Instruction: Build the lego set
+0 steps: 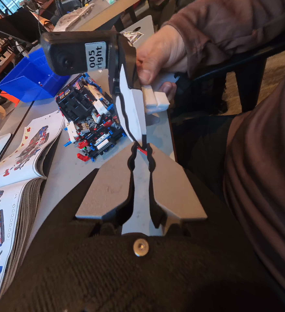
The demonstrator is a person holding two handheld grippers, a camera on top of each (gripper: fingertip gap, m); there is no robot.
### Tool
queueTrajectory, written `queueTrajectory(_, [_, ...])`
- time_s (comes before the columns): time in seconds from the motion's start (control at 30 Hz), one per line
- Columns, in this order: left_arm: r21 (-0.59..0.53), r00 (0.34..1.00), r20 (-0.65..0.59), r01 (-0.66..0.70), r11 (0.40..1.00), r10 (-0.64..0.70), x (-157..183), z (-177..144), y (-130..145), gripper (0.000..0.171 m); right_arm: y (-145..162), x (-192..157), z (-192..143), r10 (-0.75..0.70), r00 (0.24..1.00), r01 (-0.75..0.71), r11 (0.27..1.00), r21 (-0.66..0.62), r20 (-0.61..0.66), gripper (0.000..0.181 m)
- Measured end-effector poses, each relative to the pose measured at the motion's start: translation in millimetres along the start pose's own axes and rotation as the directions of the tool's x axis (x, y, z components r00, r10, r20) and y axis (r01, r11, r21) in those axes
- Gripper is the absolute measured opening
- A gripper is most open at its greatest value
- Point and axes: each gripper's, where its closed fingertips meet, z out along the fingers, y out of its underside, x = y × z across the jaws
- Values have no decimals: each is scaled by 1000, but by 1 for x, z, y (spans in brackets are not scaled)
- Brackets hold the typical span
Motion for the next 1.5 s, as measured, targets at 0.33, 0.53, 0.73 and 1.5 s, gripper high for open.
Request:
queueTrajectory(0.33, [-38, 998, 13, 65, 997, -65, -24, 4, 26, 11, -19, 31, 9, -7, 985, 26, 993, 113, -170, 2])
queueTrajectory(0.53, [-48, 991, 40, 131, 990, -129, -26, -2, 38, 21, -20, 39, 6, -16, 976, 44, 991, 125, -219, 2])
queueTrajectory(0.73, [-103, 974, 72, 222, 970, -215, -27, -3, 43, 14, -26, 31, 4, -54, 978, 86, 984, 157, -200, 2])
queueTrajectory(1.5, [-248, 962, 262, -17, 969, 84, -35, -1, 41, 1, -30, 26, -1, -232, 908, 288, 951, 117, -348, 8])
